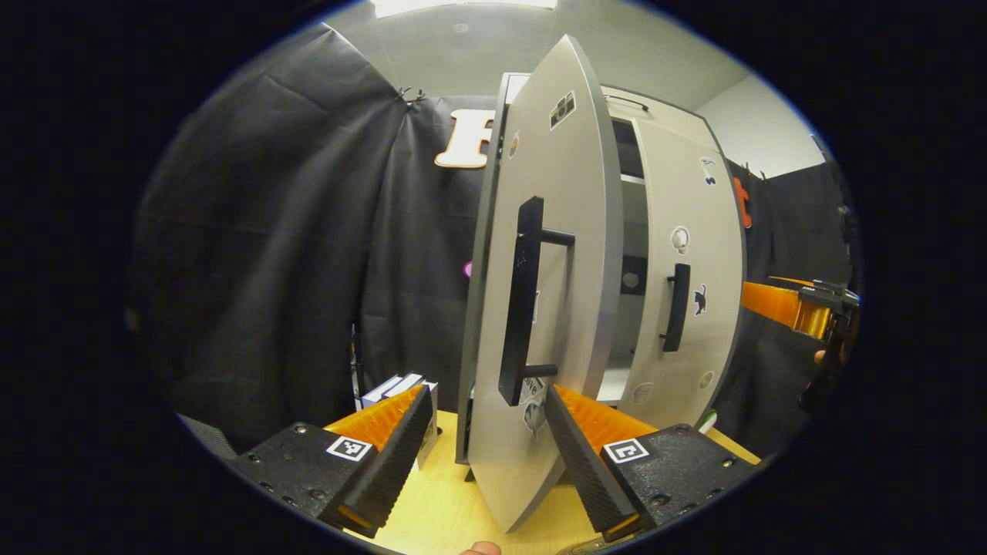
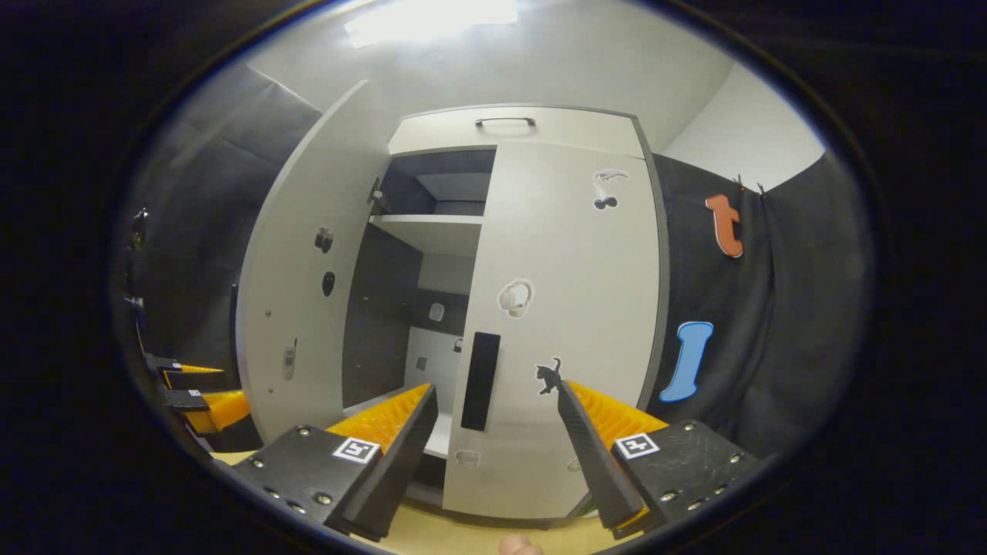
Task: Grasp the bottle in the cabinet with the left hand and place it on the coaster, then close the right door with the right hand and the left door with the left hand.
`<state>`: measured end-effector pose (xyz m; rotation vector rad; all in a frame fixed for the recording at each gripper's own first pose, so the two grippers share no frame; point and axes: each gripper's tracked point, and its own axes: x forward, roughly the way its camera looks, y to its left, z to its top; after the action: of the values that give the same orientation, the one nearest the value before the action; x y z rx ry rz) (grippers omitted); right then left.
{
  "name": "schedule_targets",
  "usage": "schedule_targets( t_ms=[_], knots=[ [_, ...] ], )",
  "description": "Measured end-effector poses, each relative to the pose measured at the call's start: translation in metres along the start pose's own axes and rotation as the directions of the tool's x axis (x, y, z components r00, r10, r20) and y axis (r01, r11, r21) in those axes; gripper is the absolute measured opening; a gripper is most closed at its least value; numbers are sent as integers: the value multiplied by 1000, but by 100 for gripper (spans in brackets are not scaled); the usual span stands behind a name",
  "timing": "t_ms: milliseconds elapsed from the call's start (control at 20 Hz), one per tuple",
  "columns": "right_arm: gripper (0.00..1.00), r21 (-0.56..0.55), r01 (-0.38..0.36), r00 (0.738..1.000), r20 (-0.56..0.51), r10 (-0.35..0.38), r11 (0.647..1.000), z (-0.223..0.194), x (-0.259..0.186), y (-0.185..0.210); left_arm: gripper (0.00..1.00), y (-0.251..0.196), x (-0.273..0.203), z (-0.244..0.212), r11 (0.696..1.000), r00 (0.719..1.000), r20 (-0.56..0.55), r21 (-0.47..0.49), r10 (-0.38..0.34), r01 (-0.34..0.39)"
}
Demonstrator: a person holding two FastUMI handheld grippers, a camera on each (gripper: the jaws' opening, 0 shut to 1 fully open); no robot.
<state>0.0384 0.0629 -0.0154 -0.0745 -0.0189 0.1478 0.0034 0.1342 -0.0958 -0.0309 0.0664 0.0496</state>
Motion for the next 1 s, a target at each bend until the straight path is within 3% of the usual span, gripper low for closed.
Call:
schedule_targets(
  t_ms=[300, 600, 950, 1000],
  knots=[
    [95, -8, 6, 1000, -7, -6, 1000, -2, -3, -1, 94, -36, 9, -10, 996, 996, -24, 24, -91, 91],
    [95, -14, 29, 999, -17, -29, 999, -4, -8, -11, 93, -69, 16, -19, 984, 983, -42, -15, -179, 178],
    [95, -13, 41, 999, -23, -41, 999, -5, -14, -19, 94, -83, 15, -20, 979, 978, -47, 9, -202, 202],
    [95, -14, 40, 999, -25, -41, 999, -5, -15, -19, 89, -85, 14, -18, 979, 978, -43, 9, -202, 203]
  ],
)
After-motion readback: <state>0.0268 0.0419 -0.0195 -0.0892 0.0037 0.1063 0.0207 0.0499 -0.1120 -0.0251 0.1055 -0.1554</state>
